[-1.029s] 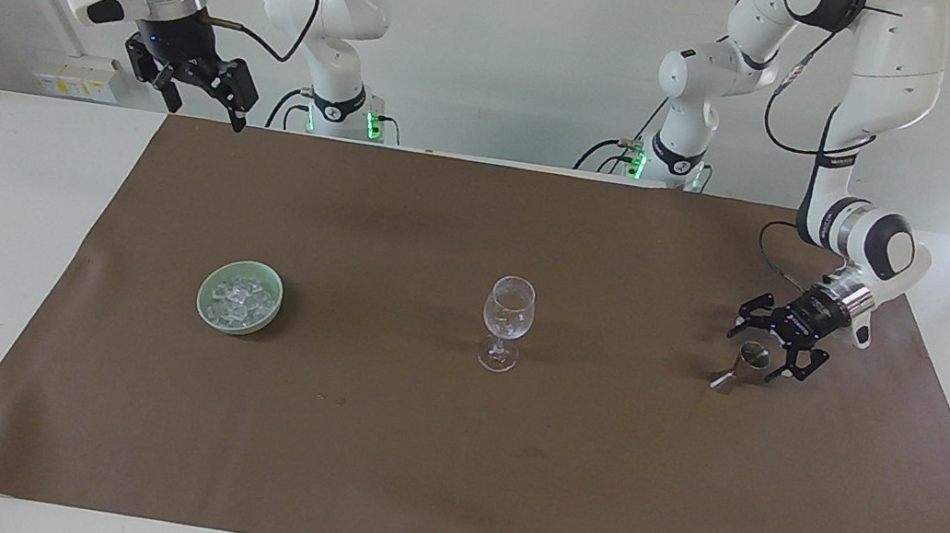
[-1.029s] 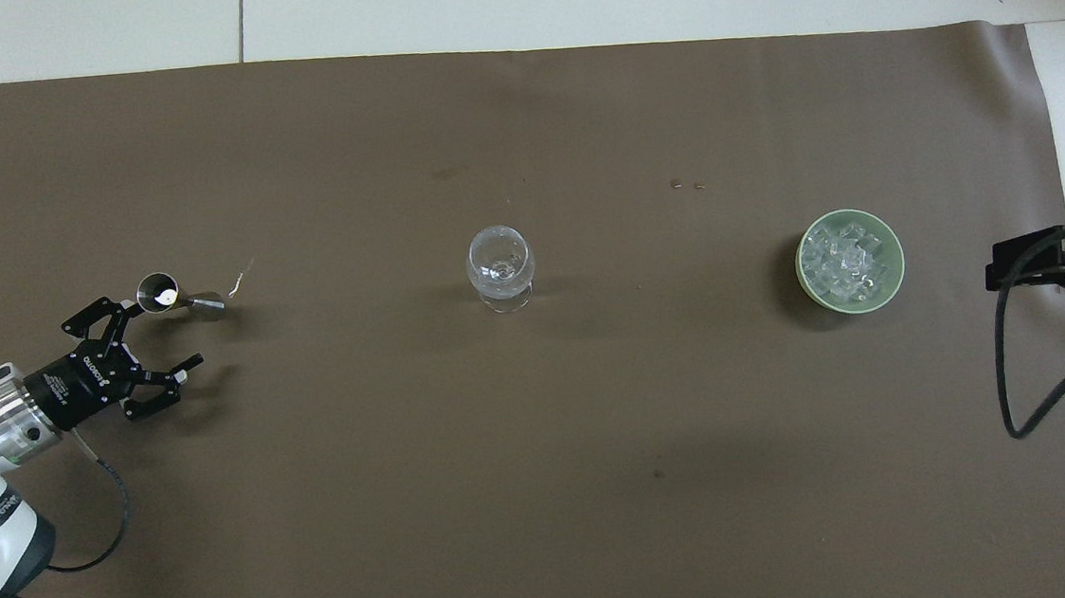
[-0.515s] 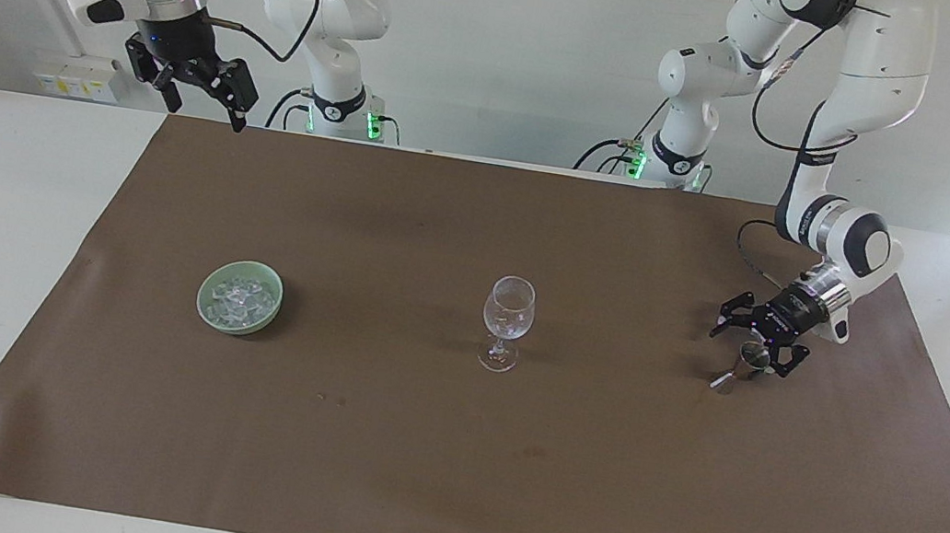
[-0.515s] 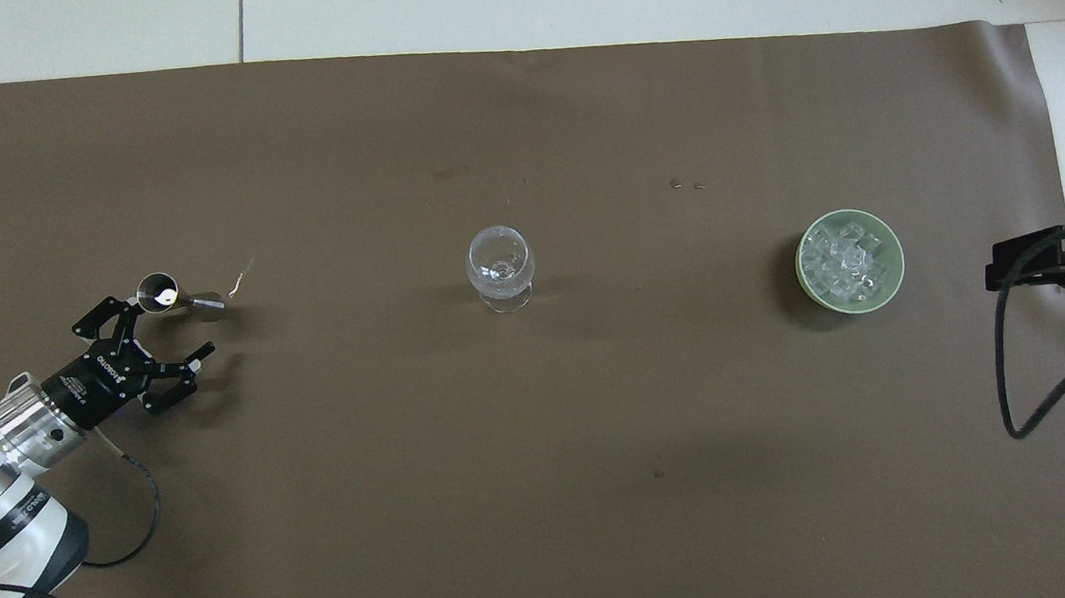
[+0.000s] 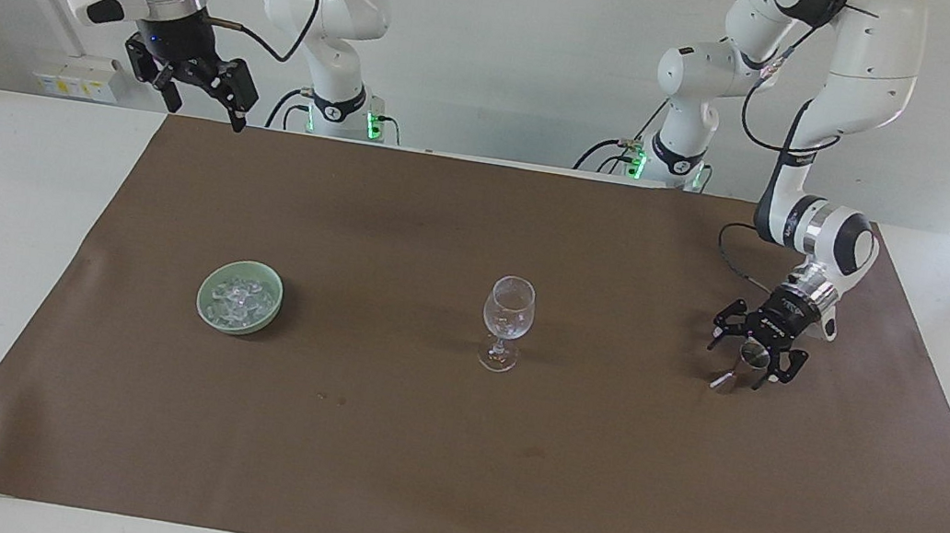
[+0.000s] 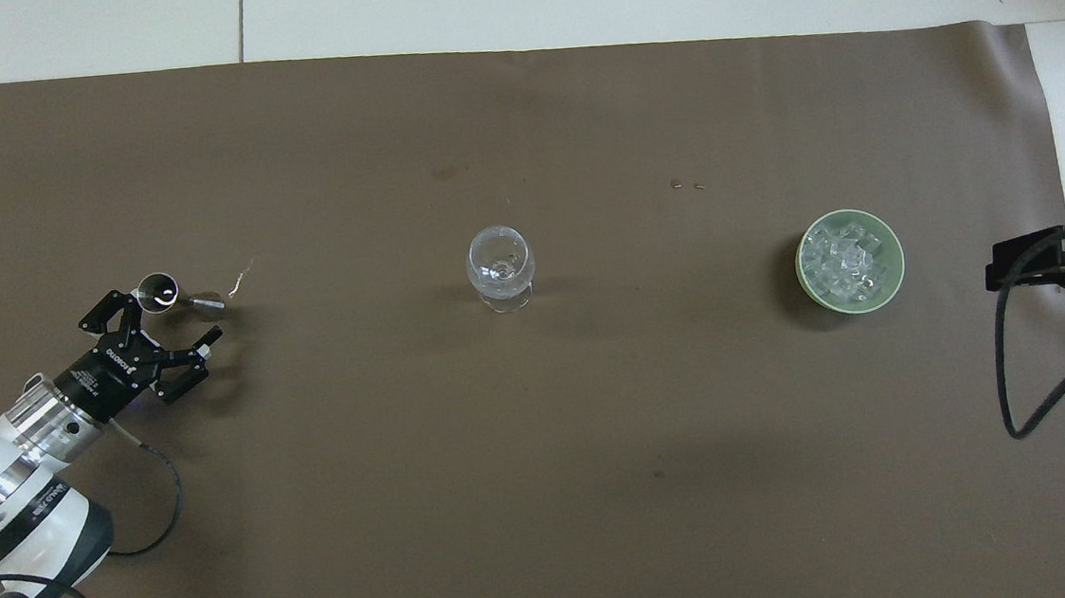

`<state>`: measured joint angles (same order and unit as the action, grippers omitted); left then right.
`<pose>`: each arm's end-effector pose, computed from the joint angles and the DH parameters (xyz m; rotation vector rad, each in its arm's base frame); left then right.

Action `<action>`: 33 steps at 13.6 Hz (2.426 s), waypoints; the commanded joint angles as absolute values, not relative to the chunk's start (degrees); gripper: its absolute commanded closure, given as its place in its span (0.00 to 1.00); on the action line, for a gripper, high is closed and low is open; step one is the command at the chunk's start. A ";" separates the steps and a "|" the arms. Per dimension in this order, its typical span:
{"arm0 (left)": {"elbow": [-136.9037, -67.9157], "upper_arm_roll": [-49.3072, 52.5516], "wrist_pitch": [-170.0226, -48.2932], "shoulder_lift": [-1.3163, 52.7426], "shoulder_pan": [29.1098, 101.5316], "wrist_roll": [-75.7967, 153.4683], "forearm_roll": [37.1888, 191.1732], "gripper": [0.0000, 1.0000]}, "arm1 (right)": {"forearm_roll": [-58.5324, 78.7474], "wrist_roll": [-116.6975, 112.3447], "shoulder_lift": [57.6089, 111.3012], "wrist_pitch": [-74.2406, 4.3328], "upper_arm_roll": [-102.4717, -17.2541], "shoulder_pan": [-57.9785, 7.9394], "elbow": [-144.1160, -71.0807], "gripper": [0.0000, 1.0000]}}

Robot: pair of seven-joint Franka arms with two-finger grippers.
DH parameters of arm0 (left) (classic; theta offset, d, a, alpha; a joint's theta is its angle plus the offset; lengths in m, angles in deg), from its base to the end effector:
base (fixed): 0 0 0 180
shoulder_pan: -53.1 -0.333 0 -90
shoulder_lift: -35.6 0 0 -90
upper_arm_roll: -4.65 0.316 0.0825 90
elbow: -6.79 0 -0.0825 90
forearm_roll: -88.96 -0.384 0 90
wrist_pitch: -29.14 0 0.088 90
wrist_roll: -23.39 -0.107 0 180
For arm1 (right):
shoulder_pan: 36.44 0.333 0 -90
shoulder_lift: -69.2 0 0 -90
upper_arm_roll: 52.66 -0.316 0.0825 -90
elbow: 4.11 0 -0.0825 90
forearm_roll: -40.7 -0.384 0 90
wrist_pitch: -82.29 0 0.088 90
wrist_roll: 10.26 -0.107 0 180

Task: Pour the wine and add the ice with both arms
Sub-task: 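Close the left gripper around the small metal cup, then lift the metal cup with the left gripper and carry it to the glass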

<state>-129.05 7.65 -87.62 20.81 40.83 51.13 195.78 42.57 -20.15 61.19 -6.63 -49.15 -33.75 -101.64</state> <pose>0.4933 0.0798 0.2202 0.7821 1.7179 -0.5479 0.5078 -0.0131 0.6351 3.1031 -0.2906 -0.0137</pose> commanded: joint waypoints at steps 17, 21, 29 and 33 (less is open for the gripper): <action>-130.32 7.99 -89.34 22.68 41.15 50.02 200.05 0.93 | 41.58 -18.52 60.32 -5.95 -49.23 -34.07 -102.20 0.00; -129.89 7.99 -88.99 22.68 40.97 51.07 200.05 1.00 | 41.58 -18.52 60.32 -5.95 -49.24 -34.07 -102.20 0.00; -127.16 7.64 -88.80 26.53 42.90 58.37 199.87 1.00 | 41.58 -18.52 60.32 -5.95 -49.24 -34.07 -102.20 0.00; -126.10 7.37 -97.93 32.07 49.84 62.14 199.87 1.00 | 41.58 -18.52 60.32 -5.95 -49.32 -34.07 -102.20 0.00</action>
